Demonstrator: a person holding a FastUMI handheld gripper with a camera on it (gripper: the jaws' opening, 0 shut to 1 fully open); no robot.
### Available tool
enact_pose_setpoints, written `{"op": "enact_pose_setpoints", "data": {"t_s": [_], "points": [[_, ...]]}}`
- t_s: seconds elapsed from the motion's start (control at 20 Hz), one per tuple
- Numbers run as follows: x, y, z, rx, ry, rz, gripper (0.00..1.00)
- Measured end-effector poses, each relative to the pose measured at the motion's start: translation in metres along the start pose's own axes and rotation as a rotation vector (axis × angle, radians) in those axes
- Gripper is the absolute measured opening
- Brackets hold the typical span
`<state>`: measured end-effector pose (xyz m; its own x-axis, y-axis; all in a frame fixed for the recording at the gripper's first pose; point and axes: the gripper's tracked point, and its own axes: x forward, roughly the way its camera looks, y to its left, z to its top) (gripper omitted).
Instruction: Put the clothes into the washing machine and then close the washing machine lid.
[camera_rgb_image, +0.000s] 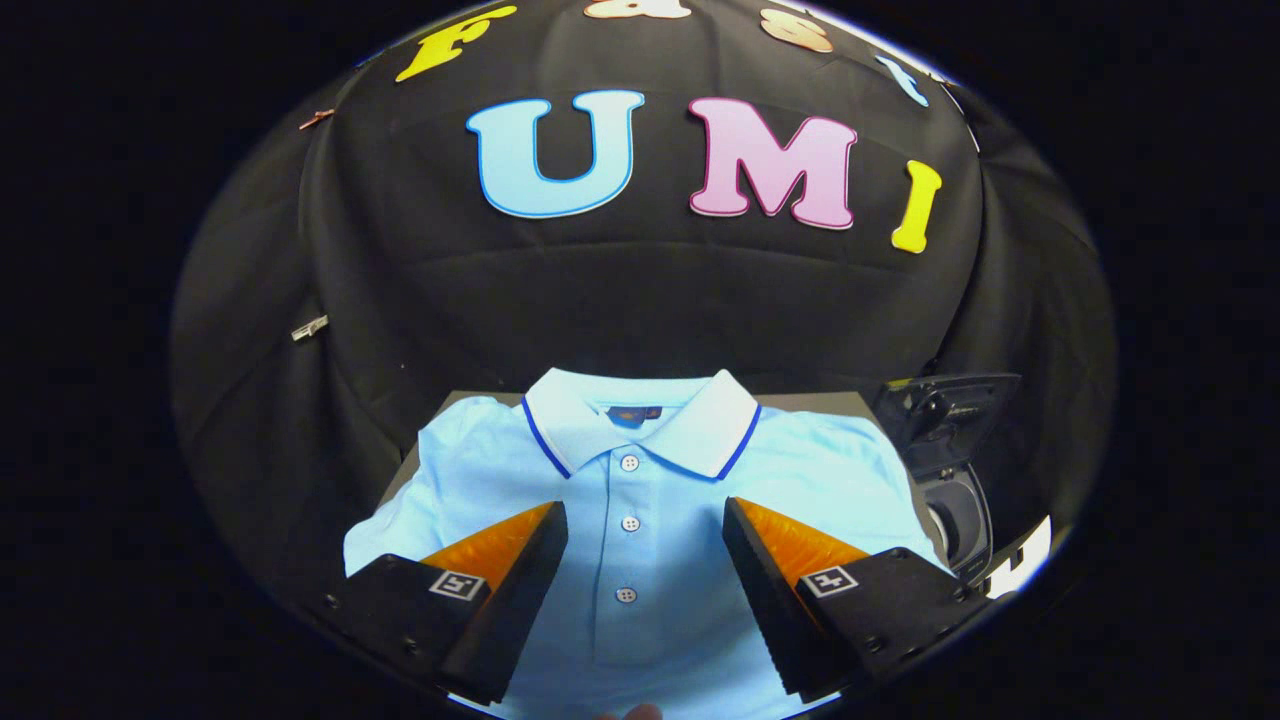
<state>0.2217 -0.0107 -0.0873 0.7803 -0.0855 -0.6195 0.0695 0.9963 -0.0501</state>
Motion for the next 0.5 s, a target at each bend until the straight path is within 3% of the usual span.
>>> {"op": "enact_pose_setpoints", "data": {"t_s": [0.3,0.5], "points": [[0.008,0.001,-0.009,0.032,0.091,0.006,0.98],[0.012,-0.002,-0.015,0.014,0.25,-0.017,0.98]]}}
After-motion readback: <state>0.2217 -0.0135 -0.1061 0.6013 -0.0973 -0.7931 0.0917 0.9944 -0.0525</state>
